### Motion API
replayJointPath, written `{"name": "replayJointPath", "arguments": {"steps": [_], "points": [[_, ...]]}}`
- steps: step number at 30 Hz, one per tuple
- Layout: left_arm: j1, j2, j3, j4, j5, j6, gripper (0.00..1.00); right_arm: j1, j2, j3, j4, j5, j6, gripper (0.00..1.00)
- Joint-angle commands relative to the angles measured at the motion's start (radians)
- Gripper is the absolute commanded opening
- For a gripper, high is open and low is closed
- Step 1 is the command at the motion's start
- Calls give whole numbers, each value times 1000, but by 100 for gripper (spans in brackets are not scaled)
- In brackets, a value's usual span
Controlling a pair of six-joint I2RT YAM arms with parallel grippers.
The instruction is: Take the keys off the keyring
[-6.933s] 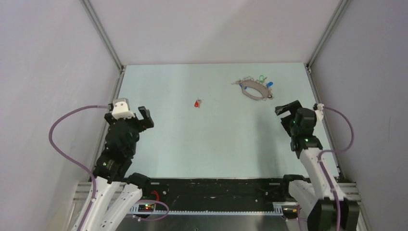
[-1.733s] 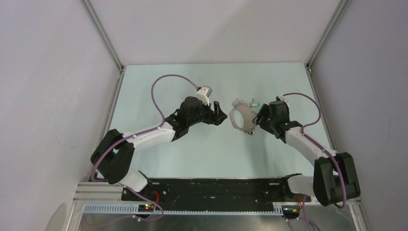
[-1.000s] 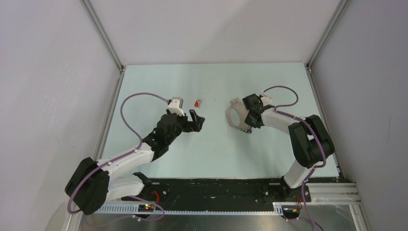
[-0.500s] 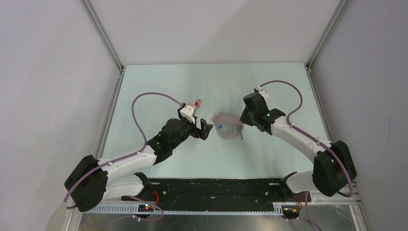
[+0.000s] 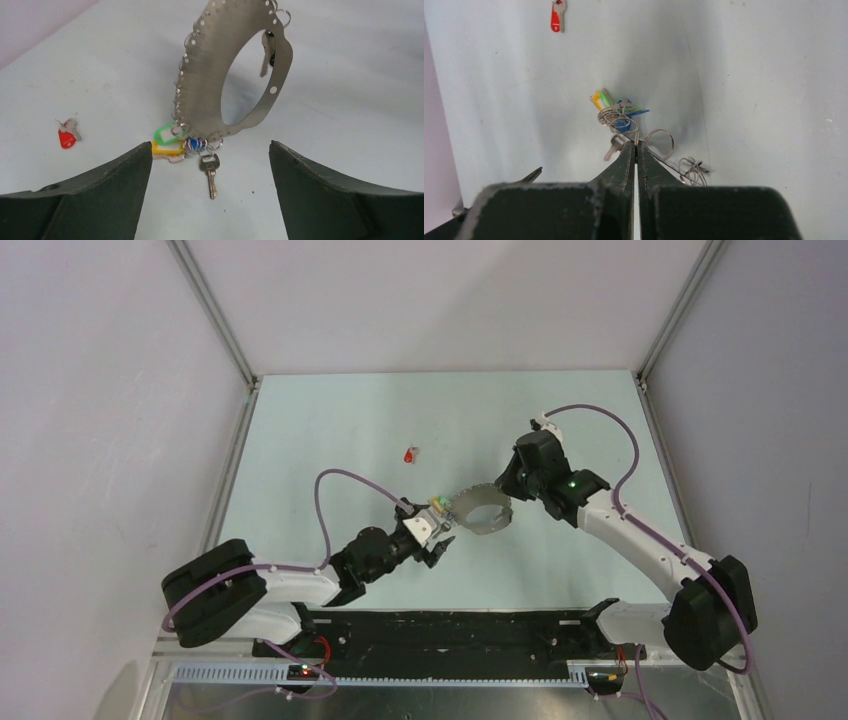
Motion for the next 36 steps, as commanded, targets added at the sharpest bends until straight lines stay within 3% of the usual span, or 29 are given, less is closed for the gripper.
{"name": "replayJointPath", "arguments": {"steps": [1, 4, 8, 16, 22, 27, 33, 36], "points": [[-9, 0, -2, 237, -5, 97, 89, 9, -71, 8, 29, -41, -42, 0], [-9, 3, -7, 242, -24, 112, 90, 9, -95, 6, 45, -89, -56, 0], [-9, -7, -10, 246, -49, 132, 99, 13, -131, 3, 53, -110, -50, 0], [-9, 63, 57, 245, -36, 141, 100, 28, -161, -1, 64, -126, -37, 0], [21, 96, 96, 245, 72, 54, 97, 50, -188, -1, 93, -189, -86, 0], [69, 99, 110, 238, 258, -4, 83, 62, -200, -1, 107, -238, -118, 0], [86, 110, 129, 217, 254, -21, 82, 79, -214, -1, 138, -324, -162, 0], [88, 105, 134, 203, 266, -27, 74, 96, -217, -1, 151, -368, -189, 0]]}}
